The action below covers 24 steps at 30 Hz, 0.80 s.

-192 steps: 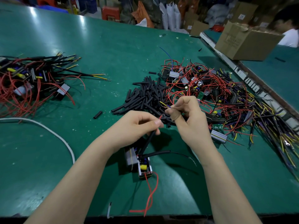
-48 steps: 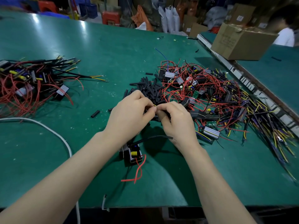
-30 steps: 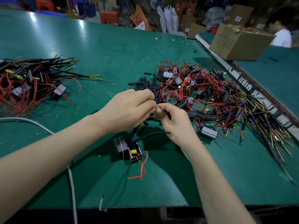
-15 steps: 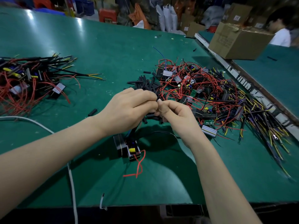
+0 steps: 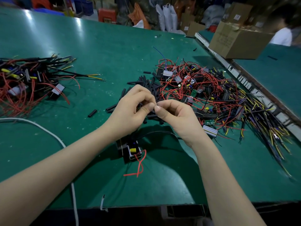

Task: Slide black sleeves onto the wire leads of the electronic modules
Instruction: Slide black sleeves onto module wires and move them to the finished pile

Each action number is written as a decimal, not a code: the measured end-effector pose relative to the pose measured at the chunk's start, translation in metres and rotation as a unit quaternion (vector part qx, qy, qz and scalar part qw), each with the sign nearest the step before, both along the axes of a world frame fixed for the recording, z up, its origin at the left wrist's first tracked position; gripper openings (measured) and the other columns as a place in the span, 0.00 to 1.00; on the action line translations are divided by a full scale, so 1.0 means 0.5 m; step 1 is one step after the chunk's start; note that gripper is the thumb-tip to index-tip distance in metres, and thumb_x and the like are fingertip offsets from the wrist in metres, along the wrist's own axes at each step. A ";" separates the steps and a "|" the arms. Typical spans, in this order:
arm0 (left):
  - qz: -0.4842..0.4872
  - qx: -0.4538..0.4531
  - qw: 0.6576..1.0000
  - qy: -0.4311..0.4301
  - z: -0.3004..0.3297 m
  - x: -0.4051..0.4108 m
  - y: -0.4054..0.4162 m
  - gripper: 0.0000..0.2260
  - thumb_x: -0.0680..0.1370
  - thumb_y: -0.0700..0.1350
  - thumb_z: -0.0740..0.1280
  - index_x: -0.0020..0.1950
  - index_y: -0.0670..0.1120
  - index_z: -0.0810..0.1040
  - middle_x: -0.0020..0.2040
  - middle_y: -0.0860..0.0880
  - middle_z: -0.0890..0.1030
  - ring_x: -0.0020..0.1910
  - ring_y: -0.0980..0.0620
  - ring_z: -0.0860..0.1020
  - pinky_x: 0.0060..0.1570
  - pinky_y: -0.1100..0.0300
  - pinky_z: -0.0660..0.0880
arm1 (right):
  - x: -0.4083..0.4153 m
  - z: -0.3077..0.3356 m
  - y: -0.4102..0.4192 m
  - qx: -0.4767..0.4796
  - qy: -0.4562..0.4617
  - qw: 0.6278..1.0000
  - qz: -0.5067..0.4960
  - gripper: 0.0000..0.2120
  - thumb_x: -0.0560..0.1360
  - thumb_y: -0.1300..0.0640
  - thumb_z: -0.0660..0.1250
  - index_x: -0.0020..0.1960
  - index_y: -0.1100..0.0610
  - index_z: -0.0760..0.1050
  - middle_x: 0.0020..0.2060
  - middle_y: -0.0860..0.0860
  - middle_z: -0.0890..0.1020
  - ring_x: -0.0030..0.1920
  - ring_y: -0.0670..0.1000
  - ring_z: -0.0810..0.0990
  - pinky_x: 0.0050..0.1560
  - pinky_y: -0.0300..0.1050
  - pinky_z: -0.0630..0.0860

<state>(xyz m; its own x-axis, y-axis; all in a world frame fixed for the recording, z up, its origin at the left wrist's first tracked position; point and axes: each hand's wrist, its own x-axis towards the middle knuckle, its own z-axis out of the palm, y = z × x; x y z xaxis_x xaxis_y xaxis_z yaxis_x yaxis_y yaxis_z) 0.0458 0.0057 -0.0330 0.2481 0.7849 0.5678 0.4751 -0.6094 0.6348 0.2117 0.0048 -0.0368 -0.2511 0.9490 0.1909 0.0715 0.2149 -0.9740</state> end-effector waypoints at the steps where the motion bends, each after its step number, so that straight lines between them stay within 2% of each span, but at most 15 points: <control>1: 0.007 -0.042 0.999 0.006 0.004 0.000 0.002 0.05 0.77 0.40 0.66 0.43 0.48 0.77 0.46 0.56 0.71 0.51 0.53 0.71 0.54 0.67 0.64 | -0.001 -0.003 0.001 0.016 -0.022 1.000 -0.014 0.04 0.75 0.61 0.69 0.45 0.53 0.79 0.34 0.44 0.80 0.35 0.38 0.75 0.40 0.30 0.72; 4: 0.041 -0.130 0.990 0.016 0.016 0.003 0.007 0.10 0.77 0.42 0.67 0.39 0.56 0.74 0.46 0.58 0.69 0.55 0.52 0.68 0.58 0.61 0.61 | -0.004 -0.009 0.001 0.100 -0.117 0.986 -0.069 0.04 0.75 0.60 0.70 0.44 0.51 0.78 0.37 0.44 0.79 0.38 0.40 0.76 0.42 0.33 0.72; 6: 0.058 -0.165 0.984 0.026 0.022 0.008 0.011 0.09 0.78 0.44 0.66 0.39 0.55 0.74 0.42 0.56 0.72 0.46 0.53 0.71 0.52 0.59 0.65 | -0.005 -0.014 0.003 0.185 -0.192 0.957 -0.116 0.01 0.75 0.58 0.70 0.45 0.54 0.80 0.40 0.46 0.79 0.44 0.48 0.77 0.45 0.40 0.71; 8: 0.084 -0.211 0.974 0.008 0.020 0.008 0.015 0.08 0.79 0.47 0.63 0.40 0.53 0.74 0.37 0.52 0.75 0.36 0.54 0.71 0.40 0.58 0.67 | -0.006 -0.018 0.005 0.228 -0.223 0.936 -0.148 0.04 0.76 0.56 0.69 0.46 0.56 0.81 0.40 0.46 0.78 0.45 0.50 0.76 0.45 0.42 0.69; 11: 0.109 -0.266 0.958 -0.006 0.003 0.000 0.009 0.08 0.79 0.52 0.62 0.41 0.53 0.74 0.36 0.53 0.77 0.34 0.56 0.73 0.39 0.59 0.69 | -0.002 -0.018 0.007 0.236 -0.243 0.926 -0.167 0.06 0.77 0.53 0.67 0.47 0.55 0.80 0.41 0.47 0.79 0.47 0.52 0.76 0.47 0.51 0.72; 13: 0.087 -0.254 0.963 -0.005 -0.005 -0.001 0.002 0.07 0.79 0.50 0.63 0.41 0.54 0.76 0.35 0.55 0.78 0.35 0.55 0.75 0.39 0.60 0.71 | 0.000 -0.020 0.007 0.245 -0.257 0.920 -0.165 0.08 0.77 0.52 0.66 0.48 0.55 0.80 0.42 0.48 0.79 0.48 0.54 0.76 0.49 0.58 0.72; 15: 0.059 -0.228 0.971 -0.030 -0.008 0.004 -0.004 0.06 0.79 0.48 0.63 0.43 0.54 0.76 0.36 0.53 0.80 0.35 0.57 0.78 0.39 0.62 0.73 | -0.001 -0.020 0.005 0.275 -0.269 0.907 -0.168 0.09 0.77 0.52 0.65 0.47 0.57 0.79 0.42 0.50 0.79 0.47 0.56 0.76 0.47 0.60 0.73; 18: 0.058 -0.164 0.985 -0.024 -0.005 0.015 -0.007 0.04 0.79 0.46 0.64 0.45 0.54 0.75 0.36 0.55 0.79 0.31 0.64 0.74 0.34 0.73 0.67 | -0.001 -0.021 0.004 0.326 -0.283 0.882 -0.189 0.08 0.77 0.55 0.65 0.46 0.60 0.79 0.41 0.53 0.80 0.44 0.58 0.77 0.43 0.58 0.73; 20: 0.054 -0.135 0.989 -0.005 -0.003 0.019 -0.006 0.04 0.78 0.45 0.65 0.45 0.54 0.76 0.35 0.57 0.78 0.31 0.65 0.72 0.33 0.73 0.66 | 0.000 -0.022 0.004 0.348 -0.301 0.863 -0.208 0.07 0.77 0.56 0.66 0.46 0.60 0.79 0.41 0.53 0.80 0.43 0.59 0.77 0.41 0.57 0.72; 24: 0.020 -0.145 0.989 -0.011 0.003 0.016 0.000 0.06 0.78 0.44 0.64 0.43 0.54 0.76 0.29 0.59 0.75 0.28 0.62 0.70 0.31 0.70 0.65 | -0.001 -0.026 0.003 0.362 -0.330 0.840 -0.234 0.06 0.77 0.57 0.65 0.47 0.59 0.79 0.41 0.52 0.79 0.42 0.58 0.77 0.40 0.53 0.69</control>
